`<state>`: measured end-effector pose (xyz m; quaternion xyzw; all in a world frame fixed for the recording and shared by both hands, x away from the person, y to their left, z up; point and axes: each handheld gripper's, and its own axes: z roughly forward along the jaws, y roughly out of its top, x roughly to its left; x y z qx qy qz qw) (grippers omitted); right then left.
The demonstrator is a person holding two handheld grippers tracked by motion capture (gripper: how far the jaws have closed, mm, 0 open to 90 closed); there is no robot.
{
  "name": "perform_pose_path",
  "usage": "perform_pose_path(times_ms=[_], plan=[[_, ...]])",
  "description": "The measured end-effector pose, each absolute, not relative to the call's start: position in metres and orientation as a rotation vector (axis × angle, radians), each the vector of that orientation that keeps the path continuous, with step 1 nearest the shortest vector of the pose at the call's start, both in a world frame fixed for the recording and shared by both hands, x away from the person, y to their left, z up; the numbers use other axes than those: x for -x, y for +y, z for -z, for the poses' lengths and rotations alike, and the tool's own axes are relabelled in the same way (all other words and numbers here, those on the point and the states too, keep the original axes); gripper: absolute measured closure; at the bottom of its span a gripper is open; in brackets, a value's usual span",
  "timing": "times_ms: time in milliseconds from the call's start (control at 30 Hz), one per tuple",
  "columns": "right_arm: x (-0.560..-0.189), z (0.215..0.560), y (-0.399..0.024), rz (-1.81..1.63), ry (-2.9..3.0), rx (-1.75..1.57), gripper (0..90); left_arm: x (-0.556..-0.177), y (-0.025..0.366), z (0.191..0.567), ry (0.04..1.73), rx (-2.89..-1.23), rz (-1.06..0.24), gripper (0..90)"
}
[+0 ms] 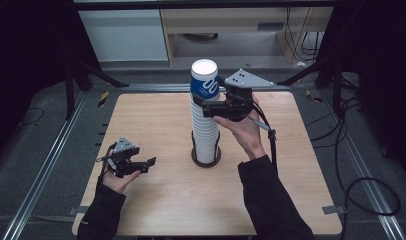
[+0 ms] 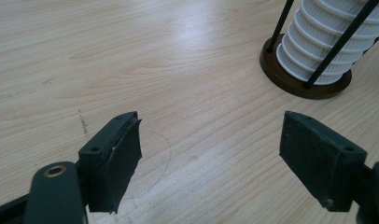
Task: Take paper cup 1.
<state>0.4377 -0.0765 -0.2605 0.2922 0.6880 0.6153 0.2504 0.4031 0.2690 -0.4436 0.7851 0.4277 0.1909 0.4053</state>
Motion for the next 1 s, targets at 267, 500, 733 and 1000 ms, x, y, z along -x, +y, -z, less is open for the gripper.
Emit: perform_pose_path(times_ms=[267, 500, 733, 1000], plan=[[-0.449, 0.265, -0.070, -1.683, 1.867, -0.828, 11.5, -0.403, 0.268, 0.444, 1.078, -1.984, -0.477, 20.1], [-0.455, 0.270, -0.065, -1.670, 1.885, -0.819, 15.7, -0.404, 0.267, 0.445, 1.074, -1.990, -0.473, 20.1], [-0.454, 0.269, -0.064, -1.654, 1.887, -0.808, 17.8, -0.404, 0.267, 0.446, 1.077, -1.993, -0.468, 20.2], [-0.449, 0.264, -0.068, -1.658, 1.882, -0.792, 19.1, -0.404, 0.267, 0.446, 1.076, -1.993, -0.464, 20.1]])
